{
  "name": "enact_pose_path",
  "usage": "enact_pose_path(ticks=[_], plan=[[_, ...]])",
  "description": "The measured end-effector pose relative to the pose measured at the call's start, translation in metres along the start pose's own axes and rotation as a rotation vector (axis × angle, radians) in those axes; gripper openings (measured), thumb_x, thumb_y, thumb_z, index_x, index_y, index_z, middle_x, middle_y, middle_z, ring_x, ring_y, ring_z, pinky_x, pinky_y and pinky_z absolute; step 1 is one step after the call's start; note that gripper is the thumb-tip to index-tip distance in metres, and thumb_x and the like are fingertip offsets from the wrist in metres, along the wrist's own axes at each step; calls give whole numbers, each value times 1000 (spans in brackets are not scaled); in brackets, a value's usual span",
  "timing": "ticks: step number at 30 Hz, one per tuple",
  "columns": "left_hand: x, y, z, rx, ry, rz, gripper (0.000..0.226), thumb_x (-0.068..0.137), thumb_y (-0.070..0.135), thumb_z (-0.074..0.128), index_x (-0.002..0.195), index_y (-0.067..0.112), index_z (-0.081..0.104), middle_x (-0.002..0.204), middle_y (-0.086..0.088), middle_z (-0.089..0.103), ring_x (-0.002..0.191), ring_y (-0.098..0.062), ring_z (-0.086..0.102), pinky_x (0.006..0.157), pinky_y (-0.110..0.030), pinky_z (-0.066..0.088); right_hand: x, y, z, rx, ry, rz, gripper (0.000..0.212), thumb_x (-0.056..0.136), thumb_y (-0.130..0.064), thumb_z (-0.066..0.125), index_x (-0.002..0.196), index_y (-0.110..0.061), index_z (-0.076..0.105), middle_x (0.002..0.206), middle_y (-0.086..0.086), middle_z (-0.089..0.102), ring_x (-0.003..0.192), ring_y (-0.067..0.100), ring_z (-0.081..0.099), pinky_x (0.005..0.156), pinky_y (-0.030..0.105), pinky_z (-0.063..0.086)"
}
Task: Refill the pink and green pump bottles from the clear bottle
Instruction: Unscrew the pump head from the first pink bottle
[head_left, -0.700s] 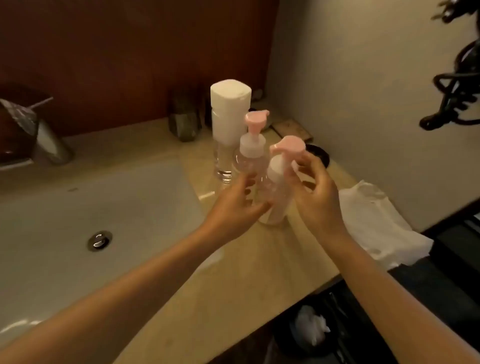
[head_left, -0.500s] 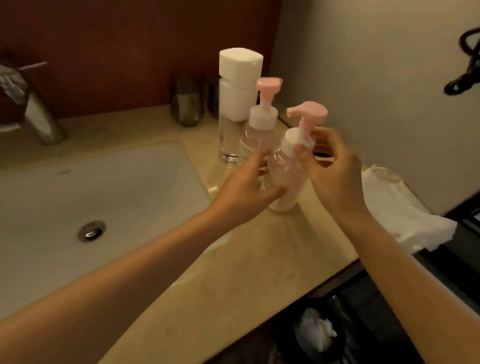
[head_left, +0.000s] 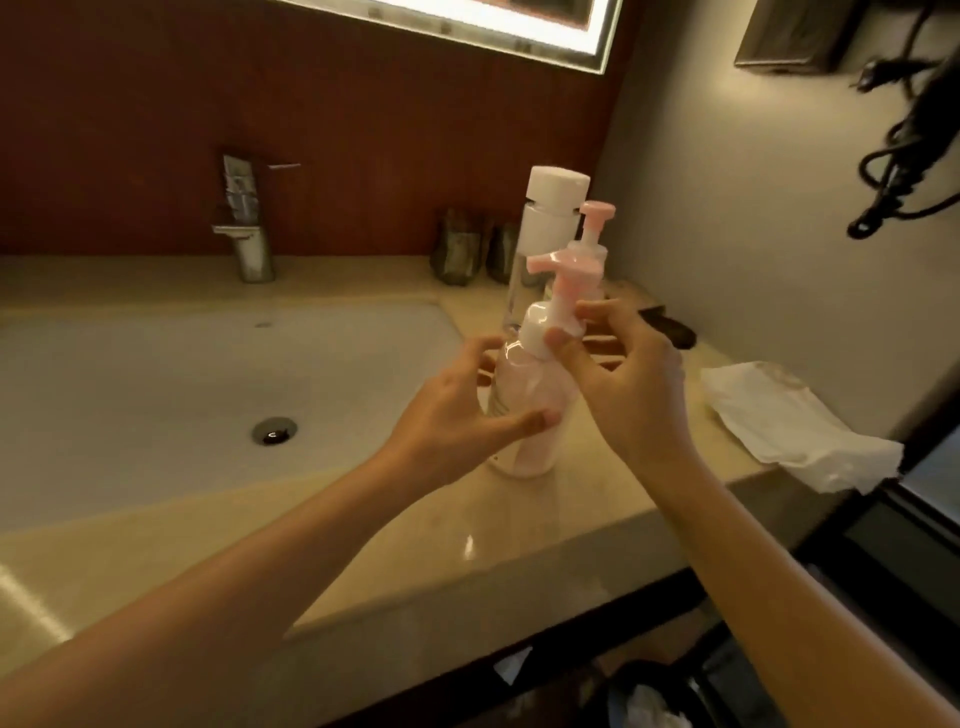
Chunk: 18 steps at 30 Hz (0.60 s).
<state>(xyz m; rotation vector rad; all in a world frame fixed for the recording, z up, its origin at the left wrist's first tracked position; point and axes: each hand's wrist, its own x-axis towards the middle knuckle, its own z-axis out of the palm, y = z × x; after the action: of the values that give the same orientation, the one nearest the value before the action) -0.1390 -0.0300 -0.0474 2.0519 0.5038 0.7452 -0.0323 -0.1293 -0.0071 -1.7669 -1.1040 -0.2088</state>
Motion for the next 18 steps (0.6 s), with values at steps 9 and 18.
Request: enact_pose_path(ticks=[9, 18], plan=[[-45, 6, -27, 27, 183, -26, 77, 65, 34, 80, 127, 25, 34, 111, 13, 48, 98, -6, 49, 71, -10, 42, -32, -48, 22, 119, -144, -63, 38, 82, -36, 62, 116, -20, 58, 113, -4, 65, 93, 6, 60, 74, 13, 47], [-53, -9, -21, 103, 376, 47, 78, 64, 37, 81, 126, 19, 38, 108, 5, 54, 93, -13, 56, 74, -23, 50, -35, -57, 22, 137, -264, -63, 45, 90, -34, 54, 132, -22, 46, 125, -3, 58, 107, 10, 56, 77, 15, 43]])
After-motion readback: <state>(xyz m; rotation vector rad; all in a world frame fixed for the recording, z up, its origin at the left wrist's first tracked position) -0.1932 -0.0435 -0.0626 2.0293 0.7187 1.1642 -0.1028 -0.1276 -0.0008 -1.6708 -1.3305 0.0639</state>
